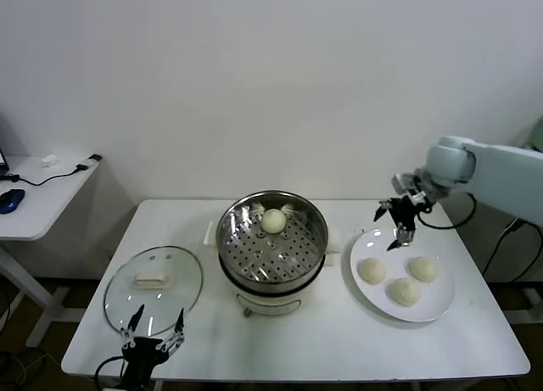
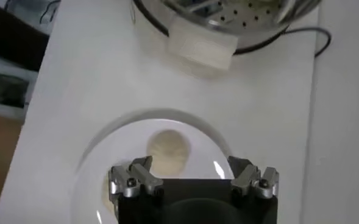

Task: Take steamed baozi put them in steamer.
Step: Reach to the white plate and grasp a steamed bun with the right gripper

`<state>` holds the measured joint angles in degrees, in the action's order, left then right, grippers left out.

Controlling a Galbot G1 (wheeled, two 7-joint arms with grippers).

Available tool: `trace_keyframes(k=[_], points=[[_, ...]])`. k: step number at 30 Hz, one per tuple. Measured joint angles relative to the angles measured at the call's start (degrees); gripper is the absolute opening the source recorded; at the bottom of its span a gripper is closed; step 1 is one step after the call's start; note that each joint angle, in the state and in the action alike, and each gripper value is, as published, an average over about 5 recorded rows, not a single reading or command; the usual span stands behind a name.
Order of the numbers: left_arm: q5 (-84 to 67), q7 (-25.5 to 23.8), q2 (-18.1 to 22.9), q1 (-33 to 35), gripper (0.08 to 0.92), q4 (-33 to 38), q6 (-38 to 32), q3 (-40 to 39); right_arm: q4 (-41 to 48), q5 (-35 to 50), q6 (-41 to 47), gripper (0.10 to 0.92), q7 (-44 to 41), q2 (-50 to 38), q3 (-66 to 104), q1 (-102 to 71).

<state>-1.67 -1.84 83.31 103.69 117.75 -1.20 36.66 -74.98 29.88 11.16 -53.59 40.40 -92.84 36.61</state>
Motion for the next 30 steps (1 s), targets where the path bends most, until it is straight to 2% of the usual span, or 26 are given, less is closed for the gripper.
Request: trace_keyframes(k=[10, 23, 26, 30], points=[[0.24, 0.08, 0.25, -0.02, 0.823, -0.71, -0.25, -0.12, 1.92, -0.82, 5.6, 0.823, 4.73, 0.35, 4.25, -9.05], [0.61, 0.11, 0.42, 0.01, 0.823, -1.28, -0.69, -0.18, 6.1, -2.2, 8.55, 0.815, 7.93, 3.29, 9.0, -16.82], [0.64, 0.13, 0.42, 0.0, 0.823, -1.4, -0.72, 0.13, 6.44, -2.45, 8.95, 0.768, 7.98, 3.86, 9.45, -17.5], [0.64, 0.14, 0.42, 0.07, 0.823, -1.36, -0.75, 0.36, 6.6, -2.75, 9.35, 0.655, 8.06, 4.1, 9.86, -18.01]])
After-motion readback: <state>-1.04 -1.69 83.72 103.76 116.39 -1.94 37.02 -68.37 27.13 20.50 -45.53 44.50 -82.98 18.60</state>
